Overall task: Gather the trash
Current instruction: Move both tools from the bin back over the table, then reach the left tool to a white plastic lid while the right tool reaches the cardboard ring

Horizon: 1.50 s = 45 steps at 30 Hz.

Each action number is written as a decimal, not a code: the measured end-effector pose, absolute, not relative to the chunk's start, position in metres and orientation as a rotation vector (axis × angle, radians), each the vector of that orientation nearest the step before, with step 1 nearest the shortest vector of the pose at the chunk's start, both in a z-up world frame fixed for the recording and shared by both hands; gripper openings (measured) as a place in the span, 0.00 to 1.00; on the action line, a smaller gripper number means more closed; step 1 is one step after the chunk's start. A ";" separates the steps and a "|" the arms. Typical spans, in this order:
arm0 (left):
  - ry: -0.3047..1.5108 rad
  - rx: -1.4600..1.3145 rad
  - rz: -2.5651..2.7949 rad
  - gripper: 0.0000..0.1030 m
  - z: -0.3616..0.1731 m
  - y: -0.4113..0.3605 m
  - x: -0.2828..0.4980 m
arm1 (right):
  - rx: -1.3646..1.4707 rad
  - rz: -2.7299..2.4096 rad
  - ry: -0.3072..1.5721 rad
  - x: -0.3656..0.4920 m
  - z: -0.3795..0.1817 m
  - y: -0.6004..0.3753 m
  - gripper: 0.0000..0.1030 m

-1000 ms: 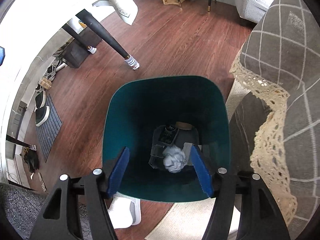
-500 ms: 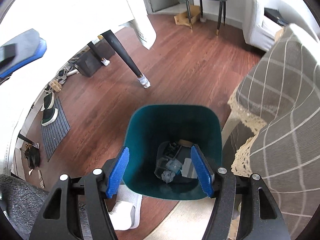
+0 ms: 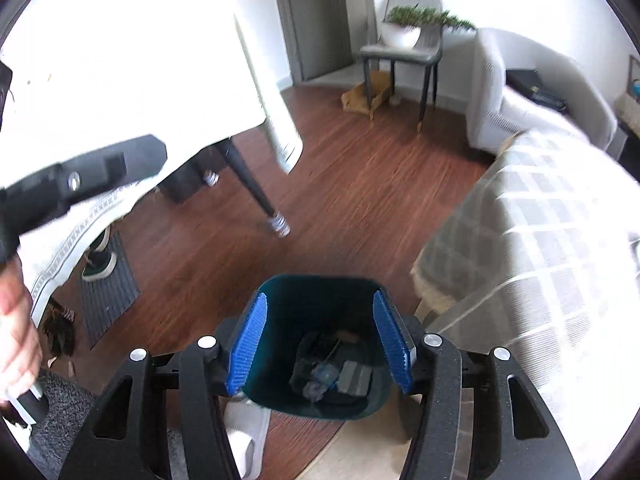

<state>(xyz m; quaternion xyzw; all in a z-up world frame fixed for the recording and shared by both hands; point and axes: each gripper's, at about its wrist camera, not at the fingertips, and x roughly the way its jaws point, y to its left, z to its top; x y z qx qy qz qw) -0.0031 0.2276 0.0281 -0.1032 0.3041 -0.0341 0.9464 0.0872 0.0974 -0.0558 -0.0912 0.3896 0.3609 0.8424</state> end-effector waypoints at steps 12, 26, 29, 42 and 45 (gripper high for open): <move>0.635 -0.180 -0.128 0.56 0.031 0.169 0.039 | -0.140 0.673 0.753 0.123 -0.028 0.015 0.52; 0.681 -0.145 -0.170 0.61 0.022 0.095 0.095 | -0.074 0.483 0.696 0.168 -0.013 -0.115 0.63; 0.691 -0.139 -0.175 0.62 0.019 0.082 0.107 | -0.083 0.461 0.711 0.176 -0.018 -0.138 0.64; 0.747 -0.124 -0.191 0.71 0.003 0.024 0.155 | -0.126 0.605 0.802 0.192 -0.038 -0.165 0.64; 0.761 -0.130 -0.198 0.72 -0.001 0.015 0.164 | -0.178 0.615 0.826 0.194 -0.045 -0.164 0.55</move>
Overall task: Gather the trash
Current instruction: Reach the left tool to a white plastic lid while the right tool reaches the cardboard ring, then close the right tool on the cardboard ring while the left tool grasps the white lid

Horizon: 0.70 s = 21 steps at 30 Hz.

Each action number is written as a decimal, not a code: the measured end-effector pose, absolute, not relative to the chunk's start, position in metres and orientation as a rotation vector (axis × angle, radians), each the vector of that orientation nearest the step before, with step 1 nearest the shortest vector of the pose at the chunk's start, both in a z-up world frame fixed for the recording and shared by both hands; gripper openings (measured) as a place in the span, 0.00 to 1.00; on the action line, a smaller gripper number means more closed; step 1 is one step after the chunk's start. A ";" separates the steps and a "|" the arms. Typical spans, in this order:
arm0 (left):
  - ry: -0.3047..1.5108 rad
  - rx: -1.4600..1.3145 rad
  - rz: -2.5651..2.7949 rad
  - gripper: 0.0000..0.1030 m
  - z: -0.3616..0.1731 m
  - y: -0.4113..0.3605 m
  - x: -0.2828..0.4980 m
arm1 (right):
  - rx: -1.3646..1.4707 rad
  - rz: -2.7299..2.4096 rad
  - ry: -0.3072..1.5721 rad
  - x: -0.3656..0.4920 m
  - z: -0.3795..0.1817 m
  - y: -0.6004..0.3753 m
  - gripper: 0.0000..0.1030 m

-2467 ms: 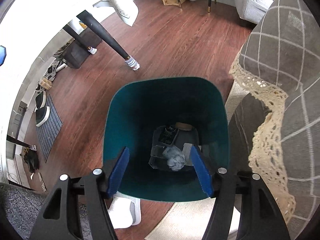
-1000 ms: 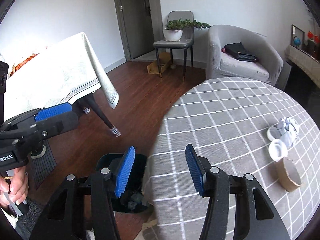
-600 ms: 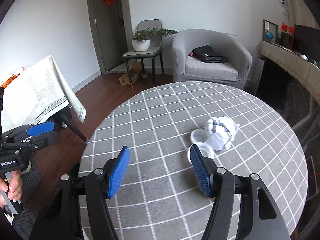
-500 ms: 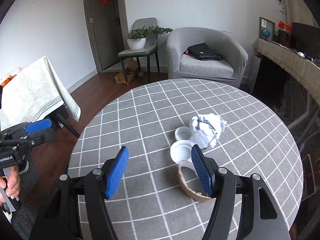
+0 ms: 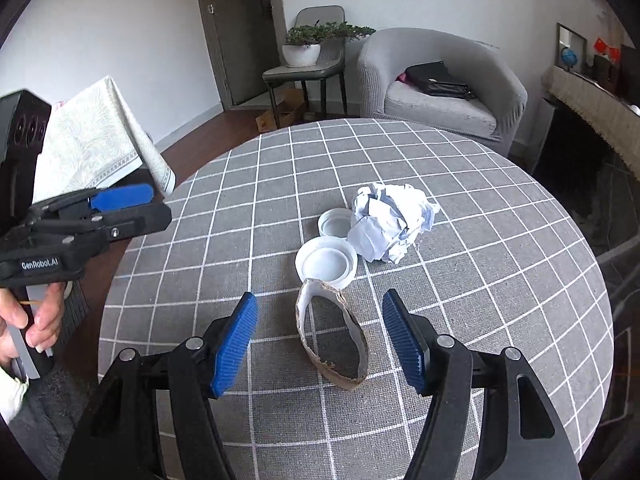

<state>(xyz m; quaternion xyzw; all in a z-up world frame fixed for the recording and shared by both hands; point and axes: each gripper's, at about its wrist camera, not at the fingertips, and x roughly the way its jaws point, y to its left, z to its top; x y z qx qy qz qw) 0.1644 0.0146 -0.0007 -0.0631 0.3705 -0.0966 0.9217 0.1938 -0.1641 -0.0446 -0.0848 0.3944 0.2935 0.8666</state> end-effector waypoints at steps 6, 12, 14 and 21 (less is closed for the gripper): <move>0.770 -0.099 -0.224 0.73 -0.003 -0.011 0.176 | -0.221 0.668 0.853 0.198 -0.051 -0.170 0.33; 0.767 -0.073 -0.242 0.73 -0.006 -0.034 0.184 | -0.163 0.654 0.824 0.205 -0.040 -0.202 0.32; 0.776 -0.062 -0.253 0.73 -0.009 -0.042 0.187 | -0.131 0.632 0.817 0.209 -0.038 -0.216 0.32; 0.804 -0.031 -0.272 0.72 -0.017 -0.065 0.199 | -0.083 0.614 0.800 0.213 -0.035 -0.238 0.32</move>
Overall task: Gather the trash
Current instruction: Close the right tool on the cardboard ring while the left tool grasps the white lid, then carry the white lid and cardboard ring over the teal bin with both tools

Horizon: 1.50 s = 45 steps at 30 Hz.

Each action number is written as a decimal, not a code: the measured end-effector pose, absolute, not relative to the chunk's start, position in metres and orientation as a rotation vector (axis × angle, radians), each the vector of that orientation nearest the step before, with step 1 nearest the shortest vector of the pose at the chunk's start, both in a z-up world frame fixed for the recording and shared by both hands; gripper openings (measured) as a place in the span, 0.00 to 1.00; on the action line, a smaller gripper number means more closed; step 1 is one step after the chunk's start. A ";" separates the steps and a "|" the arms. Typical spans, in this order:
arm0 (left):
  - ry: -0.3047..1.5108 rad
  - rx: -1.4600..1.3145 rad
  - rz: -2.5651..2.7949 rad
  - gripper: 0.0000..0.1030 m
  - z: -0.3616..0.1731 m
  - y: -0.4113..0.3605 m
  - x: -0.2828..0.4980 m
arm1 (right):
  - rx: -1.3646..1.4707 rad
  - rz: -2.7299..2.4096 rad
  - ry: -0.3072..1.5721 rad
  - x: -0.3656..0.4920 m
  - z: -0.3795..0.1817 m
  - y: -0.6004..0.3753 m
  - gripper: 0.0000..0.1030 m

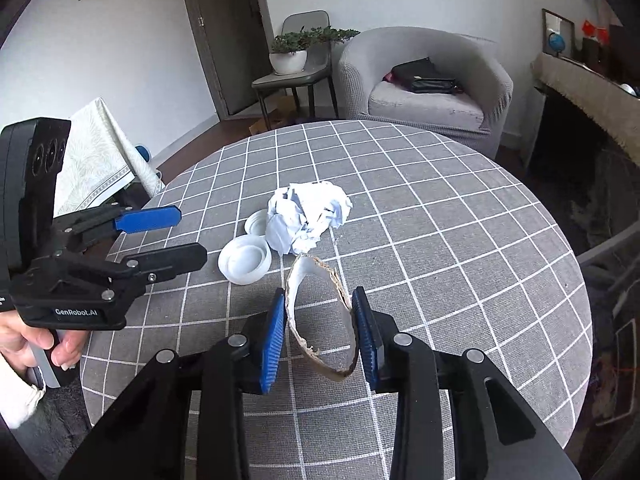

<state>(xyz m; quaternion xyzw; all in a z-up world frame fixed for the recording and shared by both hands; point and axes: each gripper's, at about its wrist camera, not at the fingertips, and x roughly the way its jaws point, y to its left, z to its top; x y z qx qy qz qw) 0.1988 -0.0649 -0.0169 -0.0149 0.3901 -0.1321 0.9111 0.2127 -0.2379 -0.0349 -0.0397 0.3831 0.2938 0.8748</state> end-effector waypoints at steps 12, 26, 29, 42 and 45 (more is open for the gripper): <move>0.861 0.044 -0.277 0.58 -0.030 -0.095 0.214 | -0.058 0.632 0.801 0.226 -0.034 -0.244 0.32; 0.874 0.027 -0.288 0.41 -0.031 -0.090 0.211 | -0.059 0.629 0.806 0.227 -0.026 -0.235 0.32; 0.870 0.026 -0.294 0.41 -0.029 -0.087 0.206 | -0.061 0.631 0.805 0.225 -0.023 -0.229 0.32; 0.854 -0.023 -0.278 0.41 -0.018 -0.054 0.186 | -0.079 0.616 0.818 0.219 -0.016 -0.204 0.32; 0.851 -0.024 -0.268 0.41 -0.016 -0.044 0.178 | -0.089 0.619 0.819 0.216 -0.015 -0.194 0.32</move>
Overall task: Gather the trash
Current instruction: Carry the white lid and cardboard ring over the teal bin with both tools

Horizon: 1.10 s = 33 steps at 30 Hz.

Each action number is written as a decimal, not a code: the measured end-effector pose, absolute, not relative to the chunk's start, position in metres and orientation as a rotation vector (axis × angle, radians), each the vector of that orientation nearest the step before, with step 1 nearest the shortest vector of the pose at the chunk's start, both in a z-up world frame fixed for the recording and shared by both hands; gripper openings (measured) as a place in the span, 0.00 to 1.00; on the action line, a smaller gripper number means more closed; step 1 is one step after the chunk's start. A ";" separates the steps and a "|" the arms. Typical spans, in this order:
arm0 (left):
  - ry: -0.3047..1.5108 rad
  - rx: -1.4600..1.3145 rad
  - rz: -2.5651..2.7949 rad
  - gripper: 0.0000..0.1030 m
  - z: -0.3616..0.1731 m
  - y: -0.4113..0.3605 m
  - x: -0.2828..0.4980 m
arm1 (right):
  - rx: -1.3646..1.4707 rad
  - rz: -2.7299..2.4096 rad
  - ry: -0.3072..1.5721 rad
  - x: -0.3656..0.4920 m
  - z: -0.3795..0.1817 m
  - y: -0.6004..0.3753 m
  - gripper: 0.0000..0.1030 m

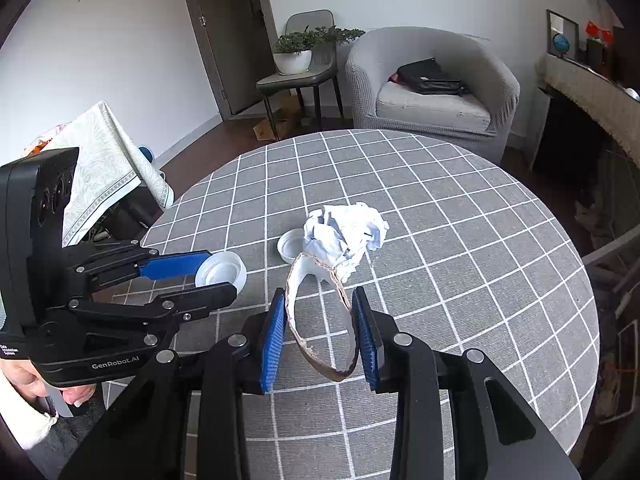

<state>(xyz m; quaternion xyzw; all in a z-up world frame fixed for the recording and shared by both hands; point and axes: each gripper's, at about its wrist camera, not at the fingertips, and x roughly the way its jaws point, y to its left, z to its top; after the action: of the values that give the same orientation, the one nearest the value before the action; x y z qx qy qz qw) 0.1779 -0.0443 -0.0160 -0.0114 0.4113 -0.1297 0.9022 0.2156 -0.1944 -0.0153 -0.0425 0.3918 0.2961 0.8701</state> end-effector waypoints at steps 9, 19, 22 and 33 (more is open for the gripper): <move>0.840 -0.029 -0.247 0.41 -0.012 -0.012 0.145 | -0.074 0.623 0.818 0.199 -0.016 -0.172 0.32; 0.831 -0.035 -0.218 0.41 -0.005 0.040 0.101 | -0.084 0.668 0.815 0.169 -0.022 -0.118 0.33; 0.831 -0.048 -0.195 0.41 -0.005 0.058 0.091 | -0.095 0.684 0.816 0.160 -0.024 -0.102 0.32; 0.831 -0.093 -0.125 0.41 -0.007 0.115 0.065 | -0.082 0.748 0.798 0.134 -0.019 -0.058 0.32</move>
<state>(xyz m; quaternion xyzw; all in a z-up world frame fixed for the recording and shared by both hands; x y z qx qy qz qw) 0.0649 0.1150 -0.0065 -0.0453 0.4031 -0.0606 0.9120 0.1340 -0.0577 -0.0194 -0.0391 0.3793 0.3557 0.8533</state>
